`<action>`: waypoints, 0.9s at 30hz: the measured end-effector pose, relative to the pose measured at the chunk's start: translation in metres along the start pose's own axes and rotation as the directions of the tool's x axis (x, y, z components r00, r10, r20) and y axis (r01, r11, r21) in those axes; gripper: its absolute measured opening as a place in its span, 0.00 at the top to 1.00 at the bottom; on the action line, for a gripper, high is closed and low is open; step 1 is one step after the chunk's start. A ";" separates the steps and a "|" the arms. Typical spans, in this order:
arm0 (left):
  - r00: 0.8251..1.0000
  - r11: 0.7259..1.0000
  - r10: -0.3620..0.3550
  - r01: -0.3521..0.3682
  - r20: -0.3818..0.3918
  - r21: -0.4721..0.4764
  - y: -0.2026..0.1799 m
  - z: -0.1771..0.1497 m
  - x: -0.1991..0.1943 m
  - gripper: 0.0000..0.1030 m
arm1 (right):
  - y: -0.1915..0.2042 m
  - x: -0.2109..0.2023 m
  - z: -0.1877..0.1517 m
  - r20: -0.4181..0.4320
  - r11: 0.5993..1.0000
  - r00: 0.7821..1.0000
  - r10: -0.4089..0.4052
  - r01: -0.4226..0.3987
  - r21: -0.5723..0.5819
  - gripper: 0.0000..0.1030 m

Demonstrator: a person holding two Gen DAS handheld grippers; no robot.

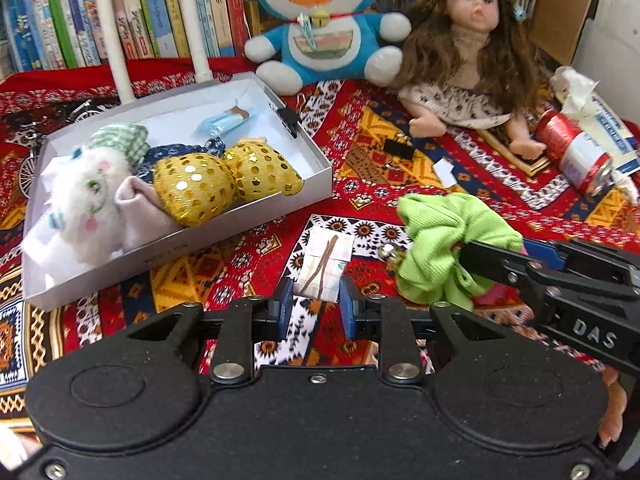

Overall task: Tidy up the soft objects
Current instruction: 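Carry the white card and scrunchies into the white tray and open both grippers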

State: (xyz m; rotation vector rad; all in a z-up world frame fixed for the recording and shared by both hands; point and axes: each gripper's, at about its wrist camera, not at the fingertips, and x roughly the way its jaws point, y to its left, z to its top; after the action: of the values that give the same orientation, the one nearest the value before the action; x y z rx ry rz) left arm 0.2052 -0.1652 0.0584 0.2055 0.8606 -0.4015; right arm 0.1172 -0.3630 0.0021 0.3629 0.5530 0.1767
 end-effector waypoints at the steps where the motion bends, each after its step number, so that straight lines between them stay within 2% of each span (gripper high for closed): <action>1: 1.000 1.000 -0.004 0.004 0.013 -0.002 0.000 -0.003 -0.007 0.77 | 0.004 -0.003 0.001 0.008 1.000 1.000 0.003 -0.003 -0.005 0.66; 9: 0.991 0.999 -0.017 0.023 0.135 -0.042 0.009 -0.037 -0.066 0.77 | 0.028 -0.030 0.002 0.069 0.999 0.997 0.026 -0.024 -0.032 0.66; 15: 0.963 0.999 0.044 -0.034 0.266 -0.039 0.022 -0.066 -0.107 0.77 | 0.043 -0.040 0.004 0.090 0.998 0.995 0.050 -0.046 -0.045 0.66; 27: 0.959 0.993 0.096 -0.071 0.268 -0.099 0.069 -0.093 -0.131 0.77 | 0.079 -0.033 0.008 0.092 0.994 0.993 0.080 -0.072 -0.088 0.65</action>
State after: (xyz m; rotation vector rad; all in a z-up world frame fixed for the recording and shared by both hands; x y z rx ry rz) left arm 0.0930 -0.0371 0.1010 0.1013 0.5947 -0.3033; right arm 0.0890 -0.3009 0.0548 0.3090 0.4367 0.2539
